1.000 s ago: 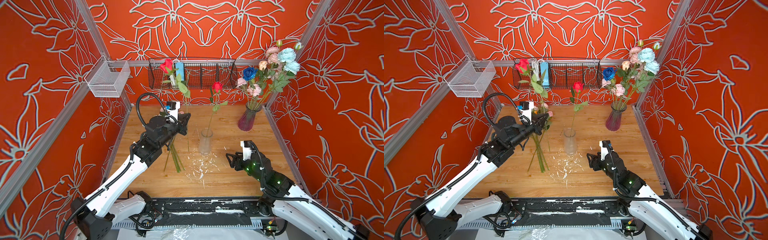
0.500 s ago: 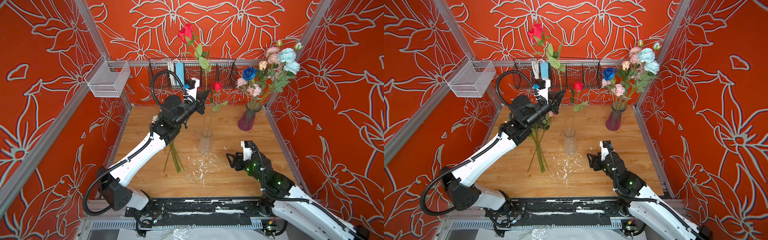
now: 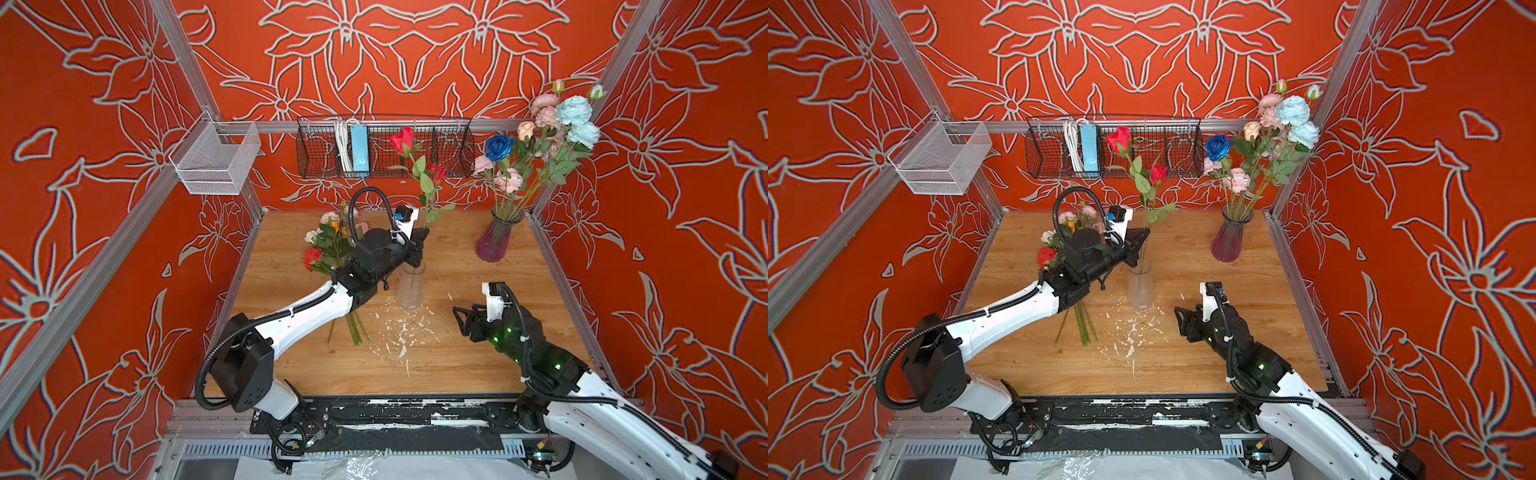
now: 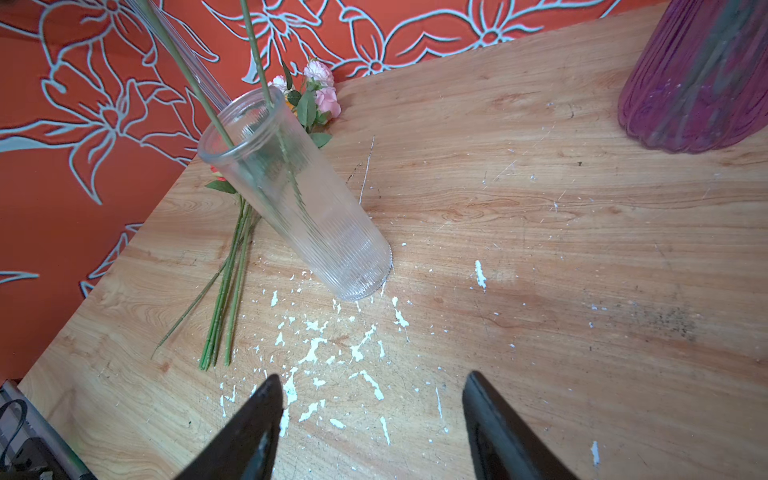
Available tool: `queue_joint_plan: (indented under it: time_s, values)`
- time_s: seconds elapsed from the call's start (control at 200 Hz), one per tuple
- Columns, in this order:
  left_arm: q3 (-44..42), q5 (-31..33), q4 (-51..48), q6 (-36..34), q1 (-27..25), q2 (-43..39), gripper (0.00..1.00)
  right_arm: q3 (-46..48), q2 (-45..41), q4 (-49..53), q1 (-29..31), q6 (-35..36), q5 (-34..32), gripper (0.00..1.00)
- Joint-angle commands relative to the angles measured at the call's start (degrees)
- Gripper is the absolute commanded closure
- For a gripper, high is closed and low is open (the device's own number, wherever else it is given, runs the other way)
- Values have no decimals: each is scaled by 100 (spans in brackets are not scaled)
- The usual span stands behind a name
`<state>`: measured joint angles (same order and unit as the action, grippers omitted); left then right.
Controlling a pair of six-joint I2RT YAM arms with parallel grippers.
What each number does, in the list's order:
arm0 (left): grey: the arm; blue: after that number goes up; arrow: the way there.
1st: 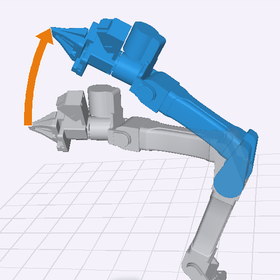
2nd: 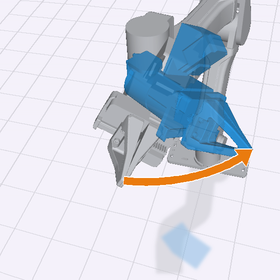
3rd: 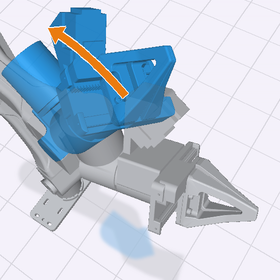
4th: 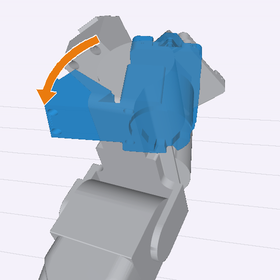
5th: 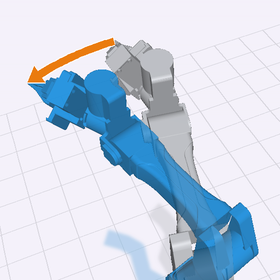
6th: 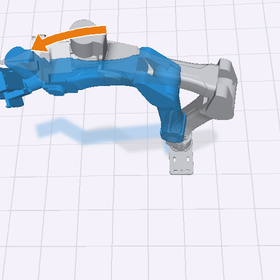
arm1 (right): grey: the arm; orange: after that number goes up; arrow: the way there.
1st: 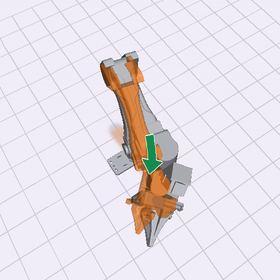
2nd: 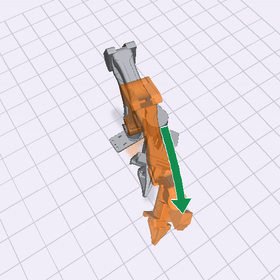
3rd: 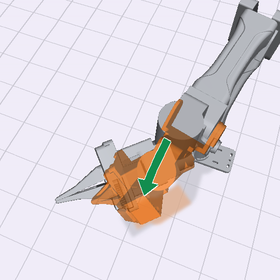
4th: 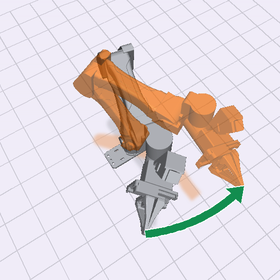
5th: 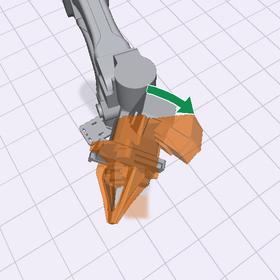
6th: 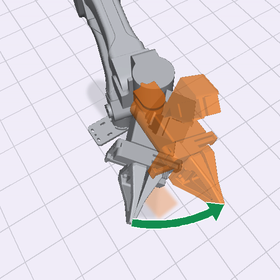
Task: Arrange the flowers into the vase
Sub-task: 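Lift the second red rose and lower its stem into the glass vase, then open the left gripper and withdraw it toward the loose roses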
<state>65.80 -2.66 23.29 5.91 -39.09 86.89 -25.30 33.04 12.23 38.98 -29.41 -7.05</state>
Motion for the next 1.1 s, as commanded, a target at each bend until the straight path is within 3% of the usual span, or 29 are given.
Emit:
queue_joint_plan:
  time_s: [0.0, 0.135, 0.515, 0.796, 1.096]
  values:
    - [-72, 275, 174, -93, -75, 21, 90, 42, -74, -2, -5, -19, -77, 30]
    - [-341, 550, -34, -139, -95, -42, 80, 34, -123, 52, -5, -55, -64, 30]
    - [-776, 862, -430, -187, -143, -637, 71, -124, -138, 115, -5, -38, 43, 29]
    - [-895, 1011, -1083, -325, -143, -1252, 48, -147, -89, 71, -5, -47, 72, 29]
    - [-1045, 1333, -2051, -192, -143, -2203, 38, -219, -24, 85, -5, -36, 83, 29]
